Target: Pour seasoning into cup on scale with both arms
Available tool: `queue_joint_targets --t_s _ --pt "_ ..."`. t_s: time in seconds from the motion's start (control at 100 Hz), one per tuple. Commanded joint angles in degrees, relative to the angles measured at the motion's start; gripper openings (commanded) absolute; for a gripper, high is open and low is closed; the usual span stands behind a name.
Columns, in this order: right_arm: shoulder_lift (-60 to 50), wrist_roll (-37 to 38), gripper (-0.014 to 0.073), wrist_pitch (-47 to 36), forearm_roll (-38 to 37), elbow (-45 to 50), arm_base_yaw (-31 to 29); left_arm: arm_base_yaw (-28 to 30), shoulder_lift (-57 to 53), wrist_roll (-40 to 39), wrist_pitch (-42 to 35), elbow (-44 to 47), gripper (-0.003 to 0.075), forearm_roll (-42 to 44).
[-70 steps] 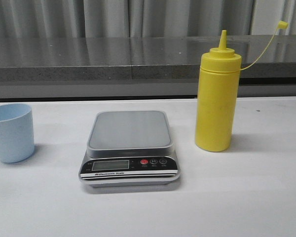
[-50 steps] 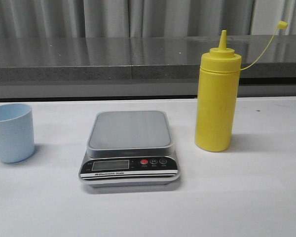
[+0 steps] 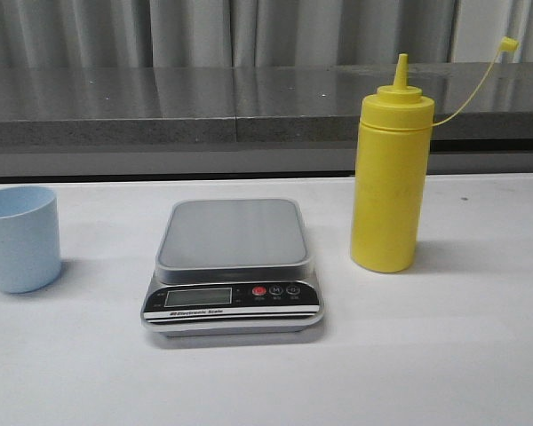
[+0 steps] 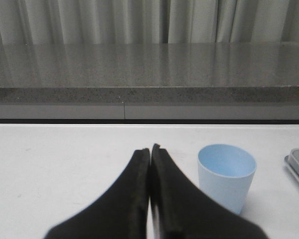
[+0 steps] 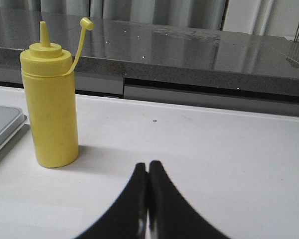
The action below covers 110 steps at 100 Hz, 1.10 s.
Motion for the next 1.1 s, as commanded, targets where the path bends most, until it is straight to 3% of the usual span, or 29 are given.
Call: queue_joint_targets --t_s 0.0,0.46,0.72,1.09 --pt "-1.02 -0.16 -0.0067 -4.30 -0.64 -1.27 -0.27 0.14 4.42 -0.65 -3.26 -5.36 -0.0020 -2.07" --pt "-1.02 -0.16 -0.0067 -4.30 -0.64 -1.27 -0.27 0.14 37.21 -0.65 12.20 -32.68 -0.0020 -1.51" --pt "-1.02 -0.16 -0.0067 -4.30 -0.64 -1.27 -0.27 0.14 54.57 -0.65 26.24 -46.57 -0.0020 -3.16" --pt "-1.02 -0.16 -0.0067 -4.30 -0.64 -1.27 -0.27 0.14 70.14 -0.19 28.14 -54.47 -0.0019 -4.11"
